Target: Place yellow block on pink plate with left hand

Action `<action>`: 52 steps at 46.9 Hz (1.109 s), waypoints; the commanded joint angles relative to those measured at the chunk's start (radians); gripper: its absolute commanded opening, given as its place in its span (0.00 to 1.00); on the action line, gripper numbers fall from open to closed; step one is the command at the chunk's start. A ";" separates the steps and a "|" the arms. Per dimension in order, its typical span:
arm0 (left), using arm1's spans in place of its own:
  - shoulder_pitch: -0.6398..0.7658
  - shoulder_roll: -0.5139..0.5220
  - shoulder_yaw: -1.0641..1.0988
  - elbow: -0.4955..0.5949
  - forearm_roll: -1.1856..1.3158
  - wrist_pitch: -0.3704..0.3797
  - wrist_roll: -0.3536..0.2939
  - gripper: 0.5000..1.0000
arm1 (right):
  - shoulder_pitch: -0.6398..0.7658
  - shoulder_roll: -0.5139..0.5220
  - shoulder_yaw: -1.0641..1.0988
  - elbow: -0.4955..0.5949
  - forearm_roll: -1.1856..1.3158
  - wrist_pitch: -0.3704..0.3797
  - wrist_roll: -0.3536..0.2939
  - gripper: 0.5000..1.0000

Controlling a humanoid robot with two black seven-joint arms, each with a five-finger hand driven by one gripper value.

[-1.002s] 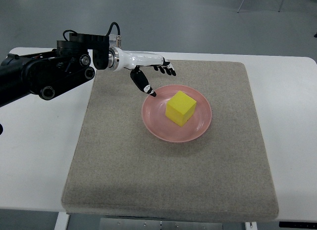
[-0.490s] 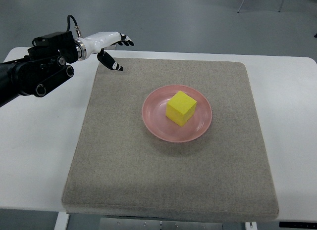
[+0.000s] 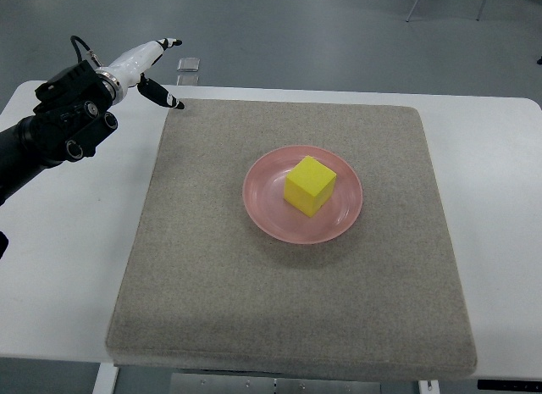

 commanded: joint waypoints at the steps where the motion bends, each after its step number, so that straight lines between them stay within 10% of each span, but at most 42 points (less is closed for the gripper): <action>1: 0.000 -0.004 0.003 0.009 -0.143 -0.002 0.004 0.98 | 0.000 0.000 0.000 0.000 0.000 0.000 0.000 0.85; 32: 0.006 -0.067 -0.012 0.101 -0.970 0.018 0.036 0.96 | 0.000 0.000 0.000 0.000 0.000 0.000 0.000 0.85; 52: 0.051 -0.064 -0.271 0.150 -1.107 -0.217 0.040 0.97 | 0.000 0.000 0.000 0.000 0.000 0.000 0.000 0.85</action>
